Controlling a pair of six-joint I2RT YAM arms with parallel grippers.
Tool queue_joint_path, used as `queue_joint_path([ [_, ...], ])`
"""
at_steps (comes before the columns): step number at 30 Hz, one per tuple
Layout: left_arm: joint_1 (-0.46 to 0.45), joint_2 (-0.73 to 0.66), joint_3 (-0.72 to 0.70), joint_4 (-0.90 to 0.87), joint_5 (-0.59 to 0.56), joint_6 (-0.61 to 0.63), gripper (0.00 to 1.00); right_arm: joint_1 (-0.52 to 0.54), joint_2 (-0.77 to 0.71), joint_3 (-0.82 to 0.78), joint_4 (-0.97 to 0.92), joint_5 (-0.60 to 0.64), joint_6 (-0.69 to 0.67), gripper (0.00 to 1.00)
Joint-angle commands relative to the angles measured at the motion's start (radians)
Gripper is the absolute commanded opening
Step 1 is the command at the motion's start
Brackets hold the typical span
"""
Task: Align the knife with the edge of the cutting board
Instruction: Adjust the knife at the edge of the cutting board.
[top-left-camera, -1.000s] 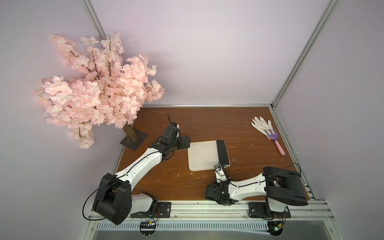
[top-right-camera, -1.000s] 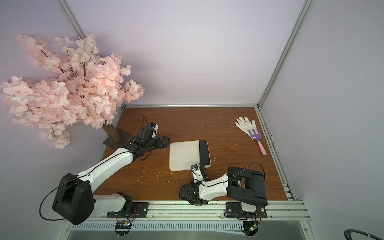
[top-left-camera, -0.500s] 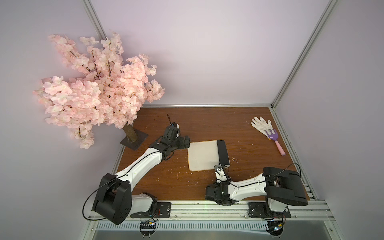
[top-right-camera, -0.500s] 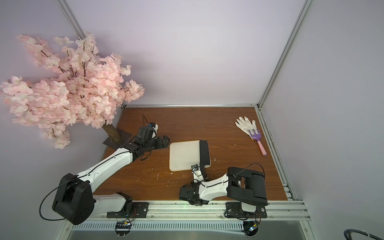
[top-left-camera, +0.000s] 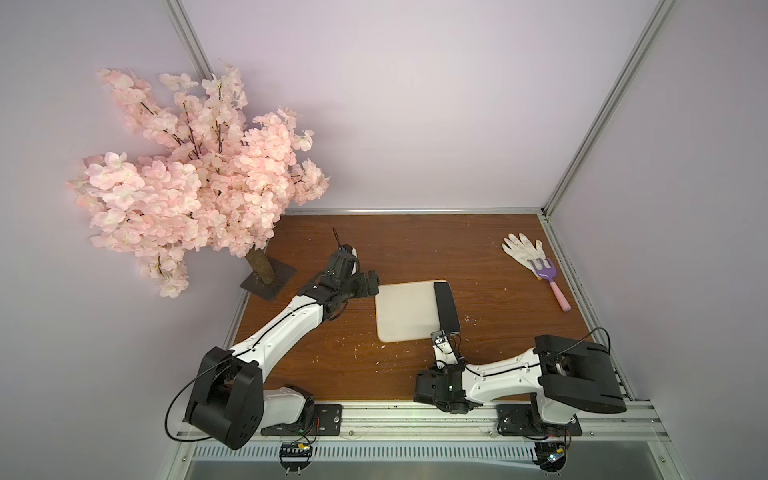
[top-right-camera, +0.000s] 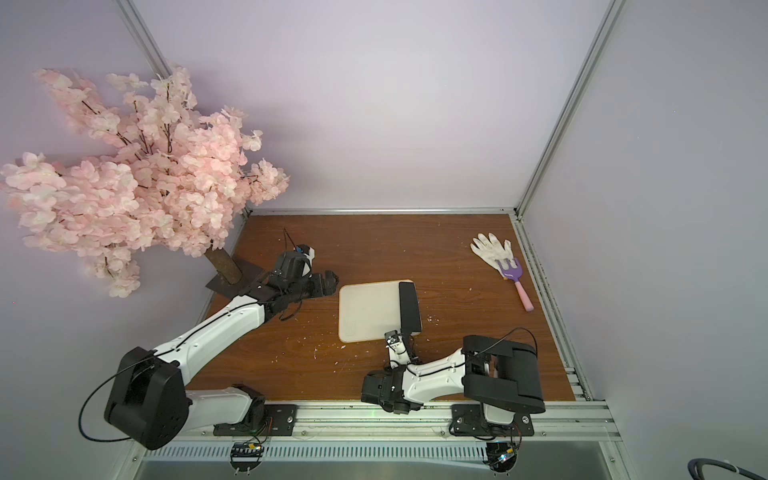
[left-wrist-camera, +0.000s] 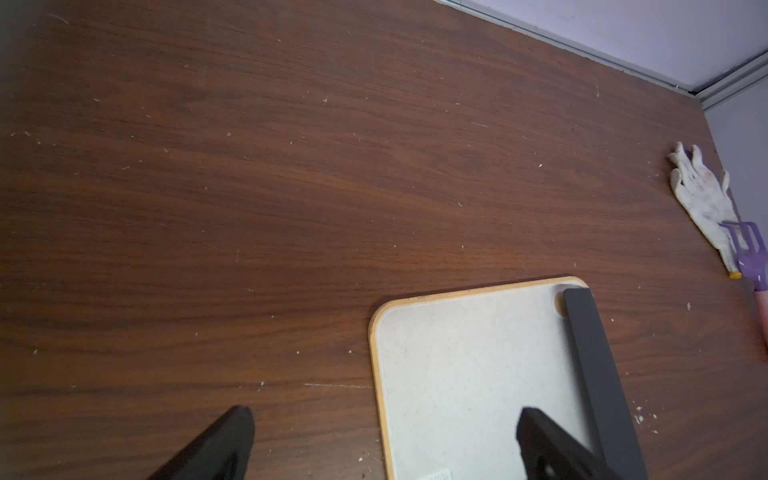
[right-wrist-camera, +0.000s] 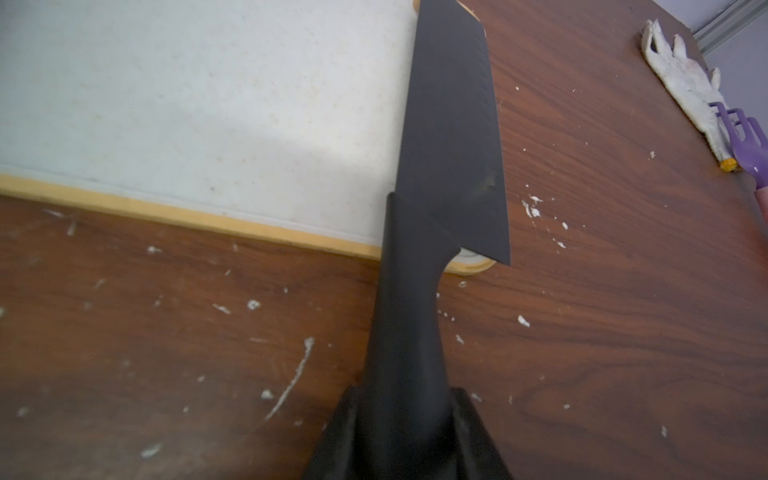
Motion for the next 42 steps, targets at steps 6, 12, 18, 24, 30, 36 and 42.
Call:
queue_joint_path([
  [6, 0.015, -0.021, -0.010, 0.004, 0.011, 0.011, 1.00, 0.017, -0.004, 0.014, -0.022, 0.003, -0.008, 0.35],
  [12, 0.015, -0.027, -0.011, 0.004, 0.011, 0.010, 1.00, 0.014, 0.002, 0.016, -0.024, 0.001, -0.001, 0.37],
  [18, 0.015, -0.031, -0.013, 0.004, 0.011, 0.009, 1.00, -0.003, 0.033, 0.032, -0.021, -0.010, -0.002, 0.36],
  [24, 0.015, -0.031, -0.013, 0.004, 0.013, 0.009, 1.00, -0.021, 0.031, 0.033, -0.016, -0.017, -0.002, 0.34],
  [30, 0.015, -0.032, -0.013, 0.004, 0.016, 0.010, 1.00, -0.034, 0.042, 0.047, -0.002, -0.025, -0.019, 0.33],
  [36, 0.015, -0.030, -0.012, 0.003, 0.015, 0.012, 1.00, -0.038, 0.055, 0.063, -0.003, -0.032, -0.025, 0.33],
  [42, 0.017, -0.030, -0.010, 0.003, 0.018, 0.014, 1.00, -0.038, 0.007, 0.033, 0.047, -0.067, -0.055, 0.45],
])
